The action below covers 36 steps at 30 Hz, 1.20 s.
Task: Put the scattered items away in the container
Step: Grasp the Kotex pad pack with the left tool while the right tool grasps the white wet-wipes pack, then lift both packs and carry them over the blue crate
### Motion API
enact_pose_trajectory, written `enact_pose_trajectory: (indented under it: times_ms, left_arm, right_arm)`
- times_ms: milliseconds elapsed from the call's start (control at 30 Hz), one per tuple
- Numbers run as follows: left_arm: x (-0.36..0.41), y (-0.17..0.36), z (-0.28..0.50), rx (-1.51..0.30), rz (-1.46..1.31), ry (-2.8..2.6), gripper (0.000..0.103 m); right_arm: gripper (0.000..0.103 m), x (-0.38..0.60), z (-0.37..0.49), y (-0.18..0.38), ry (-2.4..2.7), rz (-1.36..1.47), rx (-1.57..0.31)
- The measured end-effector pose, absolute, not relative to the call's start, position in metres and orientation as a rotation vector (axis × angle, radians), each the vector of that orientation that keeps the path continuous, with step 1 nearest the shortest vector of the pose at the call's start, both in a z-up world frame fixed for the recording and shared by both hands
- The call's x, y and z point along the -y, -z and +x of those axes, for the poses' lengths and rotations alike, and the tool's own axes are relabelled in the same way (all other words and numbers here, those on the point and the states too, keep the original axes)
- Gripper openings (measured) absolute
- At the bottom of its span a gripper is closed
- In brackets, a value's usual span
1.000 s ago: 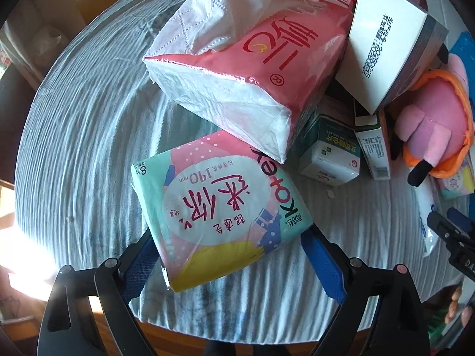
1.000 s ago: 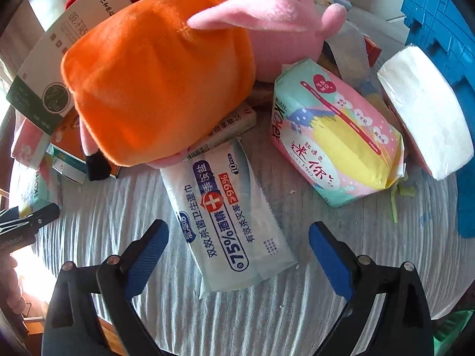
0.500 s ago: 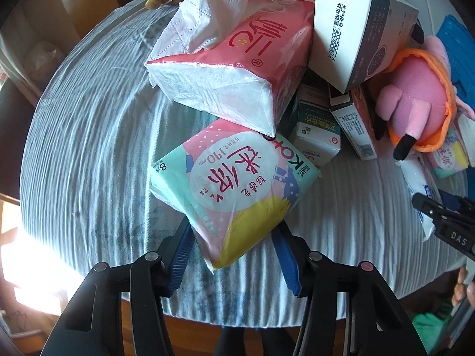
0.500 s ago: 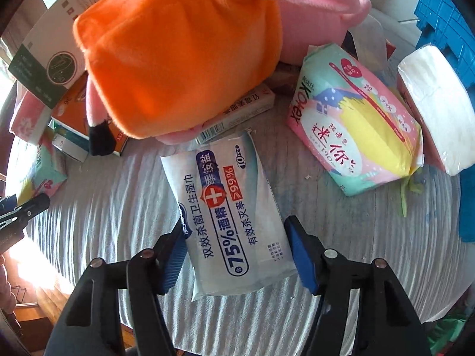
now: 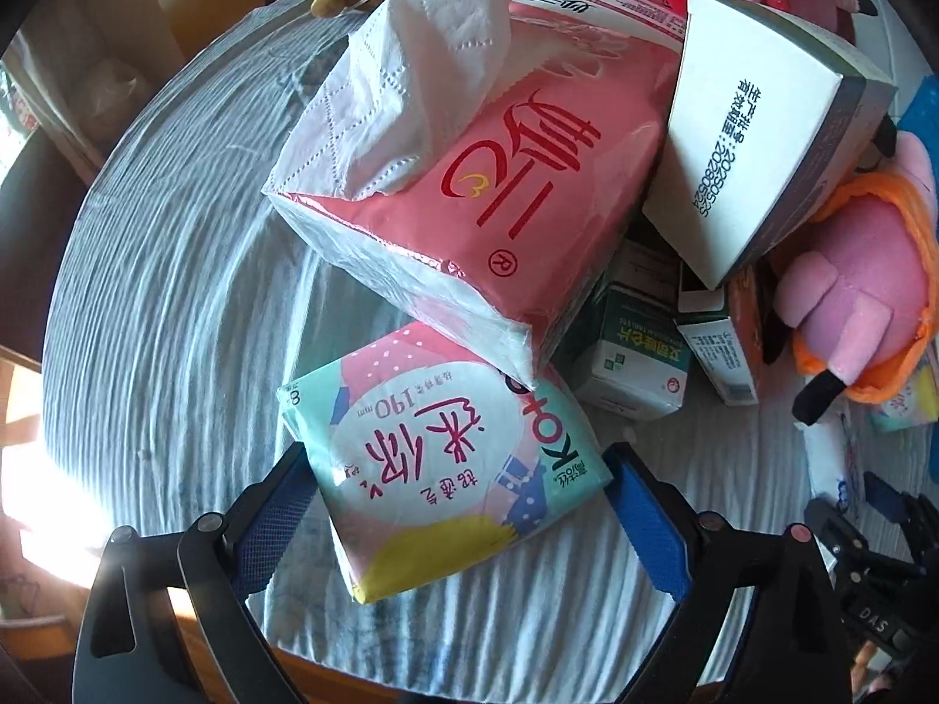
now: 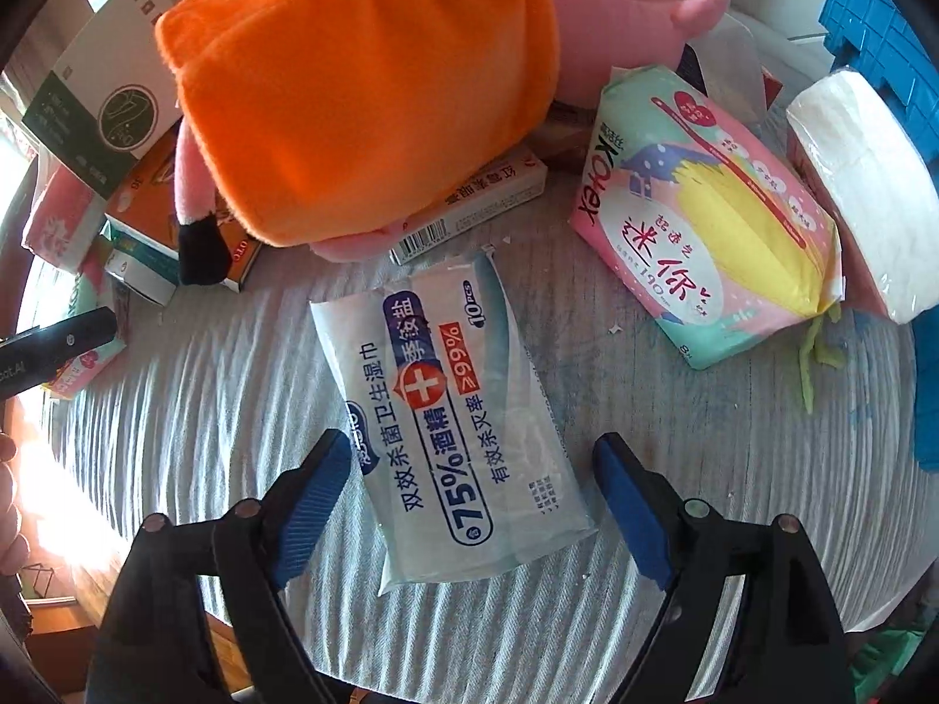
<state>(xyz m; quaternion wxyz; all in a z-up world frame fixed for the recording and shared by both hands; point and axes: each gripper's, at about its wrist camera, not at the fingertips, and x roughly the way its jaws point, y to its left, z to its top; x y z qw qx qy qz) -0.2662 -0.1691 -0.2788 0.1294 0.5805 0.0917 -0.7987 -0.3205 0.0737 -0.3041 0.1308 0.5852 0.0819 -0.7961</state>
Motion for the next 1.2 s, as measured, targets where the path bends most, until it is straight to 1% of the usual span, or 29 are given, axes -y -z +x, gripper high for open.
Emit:
enact_pose_trajectory:
  times_ms: [67,100,133,200,367,567,767,900,1000,1067,1200]
  left_arm:
    - [0.169,0.281,-0.264,-0.228,1.667,2.333,0.093]
    - [0.17,0.281,-0.263,-0.225,1.659,2.343,0.091]
    - [0.17,0.28,-0.262,-0.224,1.652,2.352,0.09]
    - [0.173,0.28,-0.259,-0.224,1.652,2.363,0.088]
    - [0.175,0.272,-0.244,-0.263,1.655,2.39,0.087]
    - [0.158,0.245,-0.221,-0.178,1.599,2.48,0.087]
    - [0.136,0.211,-0.207,-0.092,1.514,2.592,0.087]
    - [0.138,0.198,-0.207,-0.049,1.476,2.66,0.087]
    - [0.137,0.187,-0.204,-0.032,1.449,2.713,0.087]
    - [0.122,0.175,-0.195,-0.025,1.433,2.751,0.087]
    - [0.098,0.155,-0.188,0.005,1.392,2.831,0.087]
  right_arm:
    - [0.09,-0.069,-0.322,0.304,2.327,1.684,-0.271]
    - [0.087,-0.068,-0.322,0.303,2.334,1.675,-0.276]
    - [0.075,-0.066,-0.323,0.302,2.34,1.666,-0.282]
    - [0.059,-0.062,-0.324,0.298,2.337,1.658,-0.288]
    - [0.057,-0.057,-0.325,0.293,2.307,1.669,-0.278]
    - [0.056,-0.058,-0.319,0.276,2.333,1.631,-0.264]
    - [0.056,-0.057,-0.313,0.238,2.404,1.534,-0.254]
    - [0.056,-0.057,-0.304,0.205,2.462,1.459,-0.254]
    - [0.056,-0.047,-0.239,0.167,2.506,1.411,-0.243]
    - [0.056,-0.055,-0.235,0.171,2.535,1.382,-0.236]
    - [0.056,-0.076,-0.207,0.135,2.593,1.33,-0.205]
